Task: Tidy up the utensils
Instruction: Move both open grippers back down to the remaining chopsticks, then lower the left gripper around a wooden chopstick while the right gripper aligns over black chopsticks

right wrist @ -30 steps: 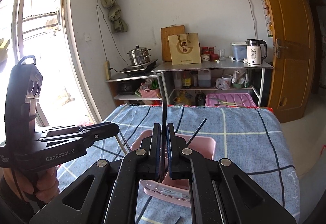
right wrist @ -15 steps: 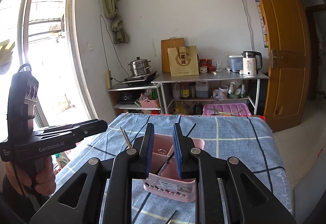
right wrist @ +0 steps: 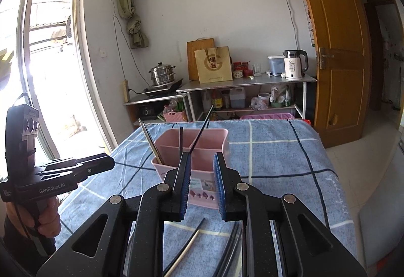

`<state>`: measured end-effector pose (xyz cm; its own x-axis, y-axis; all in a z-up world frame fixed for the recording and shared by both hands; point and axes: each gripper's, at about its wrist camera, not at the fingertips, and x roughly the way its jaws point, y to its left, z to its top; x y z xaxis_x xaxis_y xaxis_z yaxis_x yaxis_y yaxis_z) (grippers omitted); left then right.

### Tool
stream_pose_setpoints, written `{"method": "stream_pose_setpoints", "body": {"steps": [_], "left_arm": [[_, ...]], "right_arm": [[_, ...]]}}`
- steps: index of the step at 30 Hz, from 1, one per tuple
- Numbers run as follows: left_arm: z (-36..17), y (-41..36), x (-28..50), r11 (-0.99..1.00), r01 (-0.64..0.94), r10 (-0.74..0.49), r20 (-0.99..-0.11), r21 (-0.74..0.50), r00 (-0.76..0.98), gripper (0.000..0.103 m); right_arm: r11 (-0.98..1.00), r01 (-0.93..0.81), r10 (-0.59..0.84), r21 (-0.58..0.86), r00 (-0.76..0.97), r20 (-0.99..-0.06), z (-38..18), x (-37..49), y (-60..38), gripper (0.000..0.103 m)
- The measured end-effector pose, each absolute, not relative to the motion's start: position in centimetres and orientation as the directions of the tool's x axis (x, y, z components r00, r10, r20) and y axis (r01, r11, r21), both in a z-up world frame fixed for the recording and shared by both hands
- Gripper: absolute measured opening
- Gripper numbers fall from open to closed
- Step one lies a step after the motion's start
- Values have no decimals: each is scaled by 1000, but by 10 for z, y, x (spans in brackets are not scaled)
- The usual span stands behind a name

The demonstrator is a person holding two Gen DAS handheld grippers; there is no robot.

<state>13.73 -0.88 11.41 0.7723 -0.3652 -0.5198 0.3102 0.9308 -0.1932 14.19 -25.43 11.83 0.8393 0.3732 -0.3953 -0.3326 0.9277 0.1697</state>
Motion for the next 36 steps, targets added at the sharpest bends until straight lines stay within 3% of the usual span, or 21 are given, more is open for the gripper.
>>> {"method": "stream_pose_setpoints", "body": {"steps": [22,36], "left_arm": [[-8,-67,148,915,343,-375,-755,-211,537,26],[-30,-88,157,926,342,-321,-805,-158,498,26]], "right_arm": [[957,-212,289,198,659,-694,-11,156,-275,19],[965,-197,258,172,606,-753,-38,166,-274,19]]}}
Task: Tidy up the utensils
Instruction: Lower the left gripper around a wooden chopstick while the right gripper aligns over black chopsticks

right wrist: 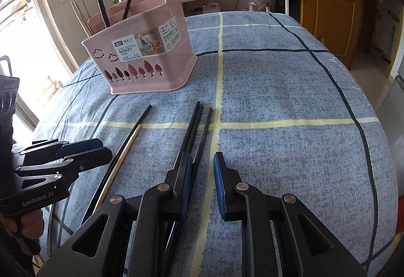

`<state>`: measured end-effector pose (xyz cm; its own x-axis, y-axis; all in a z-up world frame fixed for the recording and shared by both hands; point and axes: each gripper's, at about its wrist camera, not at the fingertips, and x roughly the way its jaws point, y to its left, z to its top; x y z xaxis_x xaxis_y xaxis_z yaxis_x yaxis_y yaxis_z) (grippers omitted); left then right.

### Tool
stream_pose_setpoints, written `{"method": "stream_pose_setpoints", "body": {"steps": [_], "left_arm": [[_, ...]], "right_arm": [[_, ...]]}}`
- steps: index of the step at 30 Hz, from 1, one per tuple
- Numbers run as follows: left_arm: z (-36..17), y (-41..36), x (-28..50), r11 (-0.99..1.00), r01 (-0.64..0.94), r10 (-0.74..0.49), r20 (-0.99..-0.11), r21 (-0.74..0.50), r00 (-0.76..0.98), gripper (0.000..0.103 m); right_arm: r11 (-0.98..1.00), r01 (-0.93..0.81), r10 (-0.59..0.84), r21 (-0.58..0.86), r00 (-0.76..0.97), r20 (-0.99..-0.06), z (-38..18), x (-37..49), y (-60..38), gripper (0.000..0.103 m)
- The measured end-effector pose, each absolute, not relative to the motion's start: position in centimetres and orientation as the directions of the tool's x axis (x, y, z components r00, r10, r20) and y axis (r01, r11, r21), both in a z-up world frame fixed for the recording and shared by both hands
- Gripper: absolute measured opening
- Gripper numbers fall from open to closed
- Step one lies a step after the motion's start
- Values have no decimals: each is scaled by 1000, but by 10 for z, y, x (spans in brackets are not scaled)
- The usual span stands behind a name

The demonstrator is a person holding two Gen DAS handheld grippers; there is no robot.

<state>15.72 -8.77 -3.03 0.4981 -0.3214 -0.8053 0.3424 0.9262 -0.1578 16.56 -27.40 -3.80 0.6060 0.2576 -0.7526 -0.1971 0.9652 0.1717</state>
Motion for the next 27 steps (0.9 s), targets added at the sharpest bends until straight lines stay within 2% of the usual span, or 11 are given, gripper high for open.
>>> {"method": "stream_pose_setpoints", "body": {"steps": [7,13,19,23,27], "left_arm": [[-31,-95,157,932,346,-286,-810,-111,511,27],[-29,-93,161,932,339,-297,-812,-130,503,27],[-30,-93,161,927,347,-312,-807,-143,501,35],[-33,-104,156,924,368,-299,-801,-106,519,46],[-33,-109,154,926,374,-268,-803,-61,532,47]], "right_arm": [[972,-200,223,125,606,-763,-38,168,-267,19],[973,-201,217,116,606,-765,-38,167,-266,19],[971,-205,224,122,605,-764,-38,167,-267,19],[971,-204,224,123,605,-764,-38,167,-267,19],[972,-201,222,124,605,-765,-38,167,-269,19]]}}
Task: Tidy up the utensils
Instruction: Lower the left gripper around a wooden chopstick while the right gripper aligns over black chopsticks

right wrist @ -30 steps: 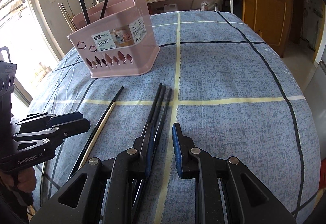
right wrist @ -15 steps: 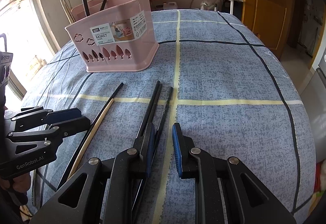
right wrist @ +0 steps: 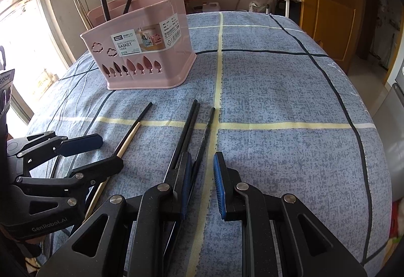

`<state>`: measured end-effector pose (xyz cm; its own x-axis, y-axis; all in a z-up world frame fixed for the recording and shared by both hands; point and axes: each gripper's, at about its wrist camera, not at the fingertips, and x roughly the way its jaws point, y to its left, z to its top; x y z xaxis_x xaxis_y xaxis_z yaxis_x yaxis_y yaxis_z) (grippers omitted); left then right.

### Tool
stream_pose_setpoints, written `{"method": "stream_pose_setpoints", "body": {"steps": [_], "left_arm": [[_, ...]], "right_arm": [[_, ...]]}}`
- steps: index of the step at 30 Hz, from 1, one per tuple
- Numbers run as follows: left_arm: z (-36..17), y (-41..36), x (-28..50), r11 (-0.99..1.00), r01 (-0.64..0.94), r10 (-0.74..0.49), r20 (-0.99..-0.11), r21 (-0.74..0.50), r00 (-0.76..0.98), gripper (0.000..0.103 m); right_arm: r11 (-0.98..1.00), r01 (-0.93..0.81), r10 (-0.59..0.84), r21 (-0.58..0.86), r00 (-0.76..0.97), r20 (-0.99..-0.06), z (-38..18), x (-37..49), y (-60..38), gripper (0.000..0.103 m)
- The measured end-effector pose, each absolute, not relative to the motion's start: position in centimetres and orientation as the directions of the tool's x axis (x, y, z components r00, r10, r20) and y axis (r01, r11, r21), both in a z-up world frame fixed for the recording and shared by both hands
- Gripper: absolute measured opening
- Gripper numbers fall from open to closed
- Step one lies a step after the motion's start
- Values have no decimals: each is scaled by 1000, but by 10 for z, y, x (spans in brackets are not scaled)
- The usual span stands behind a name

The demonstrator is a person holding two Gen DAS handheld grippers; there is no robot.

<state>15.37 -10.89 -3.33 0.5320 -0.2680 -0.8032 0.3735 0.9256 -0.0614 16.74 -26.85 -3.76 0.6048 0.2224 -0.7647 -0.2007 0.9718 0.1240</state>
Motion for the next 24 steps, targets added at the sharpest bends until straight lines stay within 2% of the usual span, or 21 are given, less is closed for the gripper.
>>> {"method": "stream_pose_setpoints", "body": {"steps": [2,10,21,24], "left_arm": [[-33,-102,156,928,360,-291,-799,-100,526,47],[-33,-76,151,958,281,-207,-801,-50,562,47],[-27,-33,198,969,122,-246,-809,-215,534,41],[-30,-38,209,967,114,-253,-817,-228,518,34]], "right_arm": [[973,-198,220,122,605,-765,-38,167,-270,19],[974,-192,217,124,606,-765,-37,167,-274,19],[975,-191,208,114,606,-768,-37,170,-272,19],[975,-191,207,113,606,-768,-37,171,-271,19]]}}
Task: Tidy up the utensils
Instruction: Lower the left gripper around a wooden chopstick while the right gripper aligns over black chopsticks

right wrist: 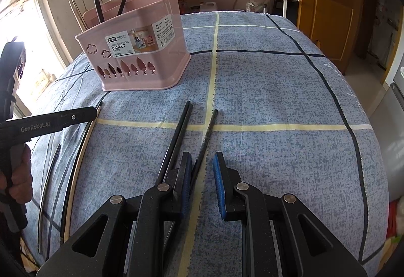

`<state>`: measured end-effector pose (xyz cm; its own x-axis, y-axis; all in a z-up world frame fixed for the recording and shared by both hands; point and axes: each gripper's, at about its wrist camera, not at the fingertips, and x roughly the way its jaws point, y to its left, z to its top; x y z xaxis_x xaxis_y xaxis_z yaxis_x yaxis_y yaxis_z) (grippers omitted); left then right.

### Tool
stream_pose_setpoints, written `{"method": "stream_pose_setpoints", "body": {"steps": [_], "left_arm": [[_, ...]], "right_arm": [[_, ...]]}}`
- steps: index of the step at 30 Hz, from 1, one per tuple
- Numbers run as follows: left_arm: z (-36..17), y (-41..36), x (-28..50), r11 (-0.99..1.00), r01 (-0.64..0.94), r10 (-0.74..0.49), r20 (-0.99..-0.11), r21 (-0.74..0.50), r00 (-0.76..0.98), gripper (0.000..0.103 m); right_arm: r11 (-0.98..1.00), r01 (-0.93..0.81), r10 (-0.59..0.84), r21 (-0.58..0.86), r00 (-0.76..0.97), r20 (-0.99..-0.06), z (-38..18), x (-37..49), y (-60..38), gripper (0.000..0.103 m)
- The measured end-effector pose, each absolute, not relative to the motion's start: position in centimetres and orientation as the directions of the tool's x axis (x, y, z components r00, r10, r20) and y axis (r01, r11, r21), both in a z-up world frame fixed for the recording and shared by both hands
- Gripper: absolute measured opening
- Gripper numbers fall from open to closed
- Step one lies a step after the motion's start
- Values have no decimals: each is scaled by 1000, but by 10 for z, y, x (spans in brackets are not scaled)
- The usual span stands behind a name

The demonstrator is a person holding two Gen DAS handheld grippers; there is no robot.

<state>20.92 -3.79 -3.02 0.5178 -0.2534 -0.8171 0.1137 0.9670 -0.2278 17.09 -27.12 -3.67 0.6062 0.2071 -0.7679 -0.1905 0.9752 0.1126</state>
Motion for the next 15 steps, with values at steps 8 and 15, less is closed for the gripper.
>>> {"method": "stream_pose_setpoints", "body": {"steps": [8,15], "left_arm": [[-32,-71,194,915,275,-394,-801,-295,452,25],[-25,-57,174,939,245,-338,-791,-244,510,26]], "right_arm": [[974,-195,214,117,606,-766,-37,172,-272,19],[972,-202,222,123,604,-765,-37,173,-275,19]]}}
